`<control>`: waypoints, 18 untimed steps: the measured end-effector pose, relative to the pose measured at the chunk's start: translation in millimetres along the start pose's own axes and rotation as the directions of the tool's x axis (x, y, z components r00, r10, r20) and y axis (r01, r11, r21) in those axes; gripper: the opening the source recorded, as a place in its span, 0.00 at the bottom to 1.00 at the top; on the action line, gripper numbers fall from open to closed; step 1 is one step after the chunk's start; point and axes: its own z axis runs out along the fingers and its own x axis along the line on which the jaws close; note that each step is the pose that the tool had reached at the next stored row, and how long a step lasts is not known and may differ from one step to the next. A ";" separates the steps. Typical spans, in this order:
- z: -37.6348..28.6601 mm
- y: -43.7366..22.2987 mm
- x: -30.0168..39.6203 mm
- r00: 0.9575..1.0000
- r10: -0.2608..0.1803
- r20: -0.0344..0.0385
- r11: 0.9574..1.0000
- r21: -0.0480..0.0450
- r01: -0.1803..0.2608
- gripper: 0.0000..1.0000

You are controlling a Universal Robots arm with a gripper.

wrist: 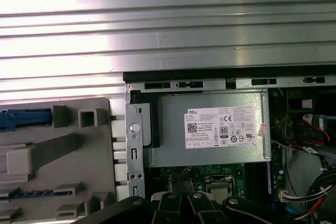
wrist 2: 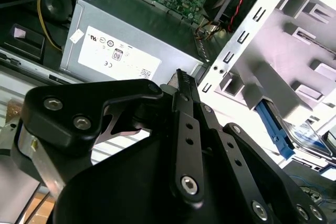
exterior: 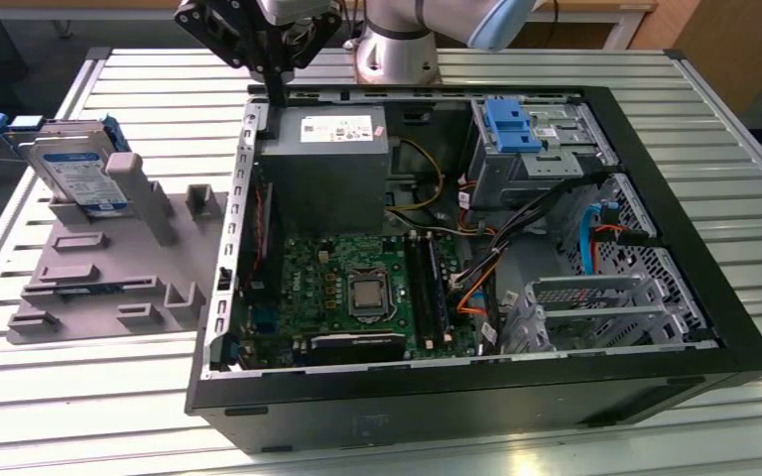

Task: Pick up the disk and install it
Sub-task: 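Reach for the disk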

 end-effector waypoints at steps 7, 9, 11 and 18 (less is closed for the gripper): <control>0.1 0.0 3.3 1.000 0.000 0.000 1.000 0.000 0.000 0.11; 0.1 0.0 3.9 1.000 0.000 0.000 1.000 0.000 0.000 0.11; 0.2 -0.1 4.5 1.000 0.000 0.000 1.000 0.000 0.000 0.11; 0.4 -0.2 7.0 1.000 0.000 0.000 1.000 0.000 0.000 0.11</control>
